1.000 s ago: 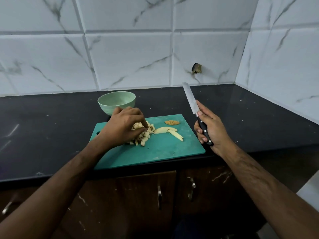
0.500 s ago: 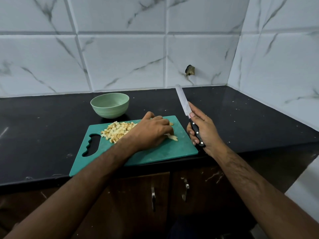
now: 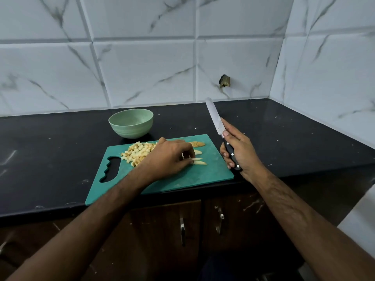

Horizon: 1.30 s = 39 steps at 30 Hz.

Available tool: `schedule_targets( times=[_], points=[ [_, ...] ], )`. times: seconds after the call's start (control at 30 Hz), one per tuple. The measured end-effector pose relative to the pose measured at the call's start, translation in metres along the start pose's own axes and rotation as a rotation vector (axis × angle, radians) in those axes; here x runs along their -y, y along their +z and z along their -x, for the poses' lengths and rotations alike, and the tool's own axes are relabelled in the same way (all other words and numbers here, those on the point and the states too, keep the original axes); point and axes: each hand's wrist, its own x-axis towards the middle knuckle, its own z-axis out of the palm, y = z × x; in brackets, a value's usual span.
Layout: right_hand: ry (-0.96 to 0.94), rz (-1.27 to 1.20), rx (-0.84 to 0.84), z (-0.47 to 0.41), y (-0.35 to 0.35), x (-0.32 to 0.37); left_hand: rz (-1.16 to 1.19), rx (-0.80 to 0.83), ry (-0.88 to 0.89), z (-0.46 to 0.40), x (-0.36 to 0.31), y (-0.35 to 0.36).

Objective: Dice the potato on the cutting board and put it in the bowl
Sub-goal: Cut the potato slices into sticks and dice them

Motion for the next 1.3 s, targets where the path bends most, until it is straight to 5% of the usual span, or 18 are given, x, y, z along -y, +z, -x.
schedule_targets(
  times=[0.37,0.67,0.83,1.3],
  points=[
    [0.000,0.181,0.033,0.009,0.005,0.010,-0.046,-0.105,0.012,0.030,-0.002,-0.003],
    [0.113,0.797,0.411,0.056,0.011,0.039,0.133,-0.104,0.034,0.042,0.008,-0.003],
    [0.060,1.040,0.441,0.085,0.012,0.053,0.076,-0.071,0.009,0.048,0.010,-0.001],
    [0.186,1.199,0.514,0.113,-0.004,0.090,0.097,-0.054,0.018,0.055,0.009,-0.007]
  ],
)
